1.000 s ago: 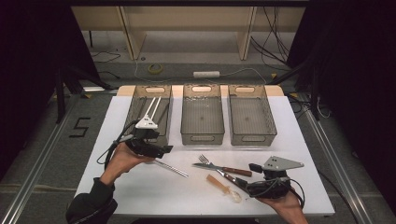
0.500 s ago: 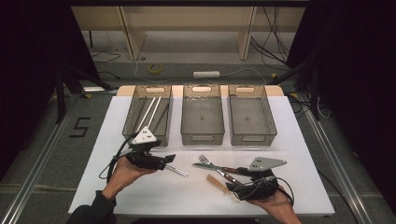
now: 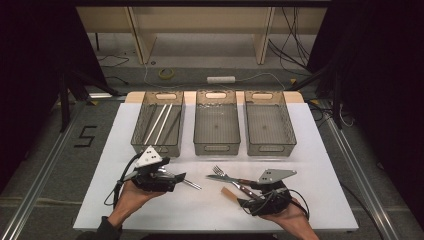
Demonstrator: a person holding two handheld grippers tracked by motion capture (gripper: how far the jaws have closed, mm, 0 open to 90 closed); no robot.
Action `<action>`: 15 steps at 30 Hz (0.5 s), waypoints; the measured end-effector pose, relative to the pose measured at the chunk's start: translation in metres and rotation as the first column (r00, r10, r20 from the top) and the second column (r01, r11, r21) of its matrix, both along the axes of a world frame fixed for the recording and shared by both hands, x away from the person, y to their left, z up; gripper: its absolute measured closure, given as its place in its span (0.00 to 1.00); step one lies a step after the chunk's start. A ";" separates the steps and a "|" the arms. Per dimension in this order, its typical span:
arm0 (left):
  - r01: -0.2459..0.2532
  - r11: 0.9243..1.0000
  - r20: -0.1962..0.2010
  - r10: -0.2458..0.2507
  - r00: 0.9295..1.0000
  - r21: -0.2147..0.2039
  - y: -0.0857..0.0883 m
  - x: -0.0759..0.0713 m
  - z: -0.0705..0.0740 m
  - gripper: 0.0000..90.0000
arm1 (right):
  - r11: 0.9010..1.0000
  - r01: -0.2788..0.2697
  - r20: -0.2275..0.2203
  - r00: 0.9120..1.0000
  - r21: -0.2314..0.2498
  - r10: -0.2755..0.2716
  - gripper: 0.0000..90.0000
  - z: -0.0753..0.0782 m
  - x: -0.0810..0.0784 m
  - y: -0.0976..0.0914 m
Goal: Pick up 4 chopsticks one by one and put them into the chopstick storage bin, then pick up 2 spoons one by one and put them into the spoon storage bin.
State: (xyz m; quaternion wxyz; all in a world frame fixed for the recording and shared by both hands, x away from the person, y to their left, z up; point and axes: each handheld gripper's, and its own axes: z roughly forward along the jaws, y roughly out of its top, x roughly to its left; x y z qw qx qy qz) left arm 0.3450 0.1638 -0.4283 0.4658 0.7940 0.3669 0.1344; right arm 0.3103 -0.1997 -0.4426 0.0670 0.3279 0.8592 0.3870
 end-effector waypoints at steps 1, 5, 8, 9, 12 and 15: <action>-0.006 1.000 -0.003 0.006 1.000 -0.015 0.001 -0.001 0.000 0.21 | 1.000 -0.003 -0.004 1.000 -0.006 0.003 0.33 0.000 0.000 0.001; -0.025 0.998 -0.008 0.025 1.000 -0.055 0.005 -0.005 -0.002 0.20 | 1.000 -0.008 -0.017 1.000 -0.020 0.007 0.36 -0.002 0.003 0.002; -0.034 0.997 -0.008 0.034 0.999 -0.069 0.008 -0.006 -0.003 0.20 | 0.999 -0.015 -0.025 1.000 -0.037 0.014 0.39 -0.004 0.006 0.003; -0.037 0.997 -0.007 0.036 0.999 -0.072 0.009 -0.007 -0.003 0.20 | 0.999 -0.015 -0.030 0.999 -0.043 0.014 0.41 -0.005 0.006 0.003; -0.044 0.995 -0.006 0.044 0.999 -0.087 0.010 -0.009 -0.003 0.20 | 0.998 -0.021 -0.040 0.999 -0.057 0.019 0.42 -0.008 0.009 0.005; -0.039 0.996 -0.004 0.039 0.999 -0.081 0.010 -0.011 -0.003 0.20 | 0.997 -0.029 -0.049 0.999 -0.076 0.025 0.44 -0.010 0.011 0.009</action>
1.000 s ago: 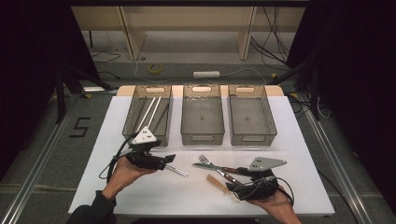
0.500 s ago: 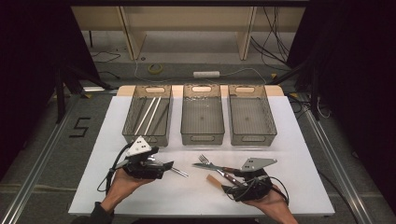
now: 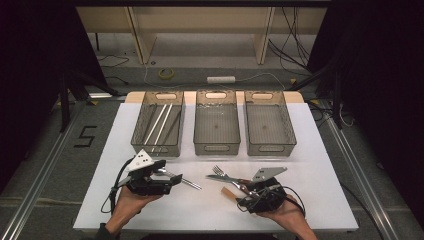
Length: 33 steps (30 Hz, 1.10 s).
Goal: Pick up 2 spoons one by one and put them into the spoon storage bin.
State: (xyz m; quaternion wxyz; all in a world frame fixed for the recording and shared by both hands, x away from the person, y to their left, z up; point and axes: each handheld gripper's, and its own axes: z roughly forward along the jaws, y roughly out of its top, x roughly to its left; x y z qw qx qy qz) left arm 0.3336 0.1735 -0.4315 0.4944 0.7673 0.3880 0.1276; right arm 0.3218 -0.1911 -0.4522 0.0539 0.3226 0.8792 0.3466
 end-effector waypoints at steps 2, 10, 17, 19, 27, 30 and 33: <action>-0.001 1.000 0.001 0.001 1.000 0.004 -0.001 -0.001 0.000 0.20 | 1.000 -0.005 -0.010 1.000 -0.012 0.005 0.46 -0.001 0.002 0.002; -0.002 1.000 0.006 0.002 1.000 0.012 0.003 -0.006 -0.001 0.20 | 0.996 -0.042 -0.055 0.998 -0.076 0.038 0.56 -0.009 0.009 0.016; 0.000 1.000 0.004 0.000 1.000 0.016 0.006 -0.008 -0.001 0.20 | 0.992 -0.072 -0.068 0.996 -0.105 0.065 0.68 -0.011 0.009 0.022; -0.001 1.000 0.001 0.001 1.000 0.019 0.005 -0.008 -0.002 0.20 | 0.991 -0.072 -0.069 0.996 -0.114 0.064 0.69 -0.012 0.008 0.023; -0.003 1.000 0.001 0.003 1.000 0.026 0.004 -0.006 -0.004 0.20 | 0.980 -0.080 -0.057 0.996 -0.183 0.071 0.77 -0.018 0.008 0.029; -0.002 1.000 0.000 0.002 1.000 0.027 0.004 -0.007 -0.004 0.20 | 0.976 -0.081 -0.039 0.996 -0.202 0.074 0.82 -0.018 0.008 0.031; -0.003 1.000 0.000 0.003 1.000 0.028 0.004 -0.006 -0.004 0.20 | 0.972 -0.086 -0.022 0.996 -0.220 0.084 0.85 -0.018 0.007 0.034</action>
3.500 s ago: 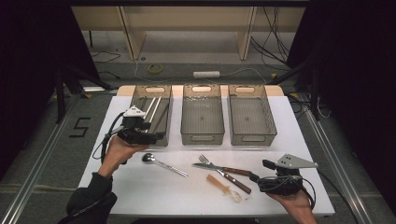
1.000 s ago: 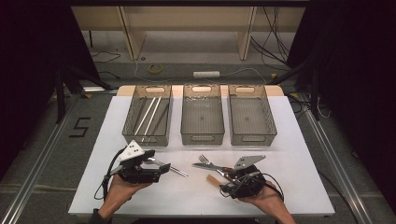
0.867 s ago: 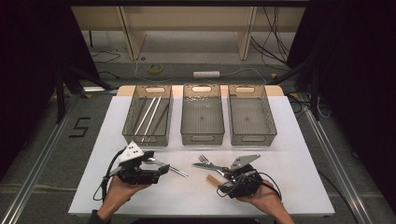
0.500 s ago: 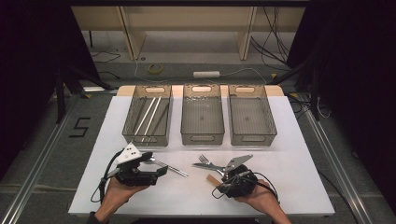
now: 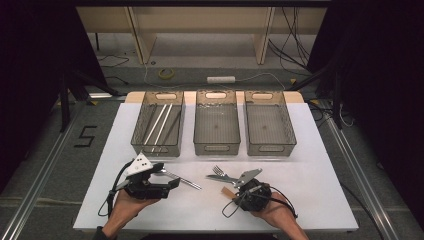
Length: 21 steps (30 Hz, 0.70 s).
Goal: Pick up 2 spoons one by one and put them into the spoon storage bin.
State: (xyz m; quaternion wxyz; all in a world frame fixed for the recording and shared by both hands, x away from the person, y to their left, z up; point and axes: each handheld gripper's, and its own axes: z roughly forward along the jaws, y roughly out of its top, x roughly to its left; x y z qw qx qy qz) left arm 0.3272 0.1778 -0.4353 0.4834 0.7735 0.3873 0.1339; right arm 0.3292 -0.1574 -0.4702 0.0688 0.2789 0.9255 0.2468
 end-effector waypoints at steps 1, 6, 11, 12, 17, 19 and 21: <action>0.001 1.000 0.001 -0.001 1.000 0.002 0.000 0.000 0.000 0.20 | 1.000 0.000 -0.001 1.000 -0.001 0.000 0.85 0.000 0.000 0.000; 0.003 1.000 0.001 -0.003 1.000 0.005 0.000 0.000 0.000 0.20 | 1.000 -0.019 0.000 1.000 -0.010 0.019 0.87 0.001 0.000 0.001; 0.002 1.000 0.005 -0.002 1.000 0.007 0.000 0.000 0.000 0.20 | 0.999 -0.035 0.010 0.999 0.017 0.035 0.87 0.010 -0.003 -0.003; 0.001 1.000 0.005 -0.001 1.000 0.006 0.000 0.000 0.000 0.20 | 0.999 -0.034 0.011 0.999 0.032 0.033 0.87 0.012 -0.004 -0.005; -0.001 1.000 0.010 0.001 1.000 0.006 0.000 0.001 0.000 0.20 | 0.994 -0.019 0.023 1.000 0.107 0.017 0.88 0.023 -0.004 -0.015; -0.002 1.000 0.009 0.002 1.000 0.002 0.000 0.001 0.001 0.20 | 0.989 -0.016 0.025 1.000 0.145 0.012 0.88 0.028 -0.002 -0.018; -0.006 1.000 0.010 0.006 1.000 -0.010 0.000 0.001 0.001 0.20 | 0.985 -0.006 0.025 1.000 0.172 0.002 0.88 0.032 -0.001 -0.021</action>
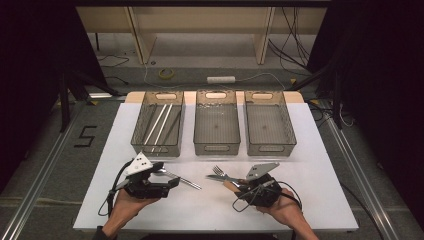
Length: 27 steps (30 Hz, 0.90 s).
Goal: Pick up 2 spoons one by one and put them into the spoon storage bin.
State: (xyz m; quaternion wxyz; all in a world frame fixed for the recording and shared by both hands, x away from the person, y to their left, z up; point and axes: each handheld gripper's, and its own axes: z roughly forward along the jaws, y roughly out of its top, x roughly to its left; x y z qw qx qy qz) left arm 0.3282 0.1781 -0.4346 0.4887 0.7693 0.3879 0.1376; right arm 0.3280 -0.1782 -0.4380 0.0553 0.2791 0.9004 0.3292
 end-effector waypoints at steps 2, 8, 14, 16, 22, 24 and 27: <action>-0.002 1.000 0.004 0.002 1.000 0.002 0.001 0.000 0.000 0.20 | 1.000 0.014 0.012 1.000 0.023 -0.014 0.88 0.006 0.003 -0.004; -0.014 1.000 0.007 0.014 1.000 -0.012 0.002 0.001 0.001 0.20 | 0.995 0.067 0.058 0.996 0.078 -0.071 0.87 0.023 0.020 -0.013; -0.027 0.999 0.021 0.027 0.999 -0.030 0.004 0.001 0.002 0.20 | 0.990 0.093 0.096 0.990 0.109 -0.103 0.87 0.039 0.047 -0.006; -0.029 0.999 0.024 0.030 0.999 -0.031 0.005 0.001 0.002 0.20 | 0.988 0.099 0.105 0.988 0.116 -0.112 0.87 0.044 0.056 -0.002; -0.034 0.999 0.027 0.035 0.999 -0.030 0.006 0.000 0.002 0.20 | 0.984 0.123 0.125 0.982 0.130 -0.139 0.87 0.061 0.082 0.011; -0.036 0.999 0.030 0.036 0.999 -0.031 0.006 0.000 0.002 0.20 | 0.982 0.130 0.127 0.981 0.136 -0.148 0.87 0.065 0.090 0.014; -0.034 0.999 0.031 0.035 0.999 -0.031 0.006 0.000 0.002 0.20 | 0.980 0.143 0.128 0.979 0.138 -0.161 0.87 0.068 0.099 0.019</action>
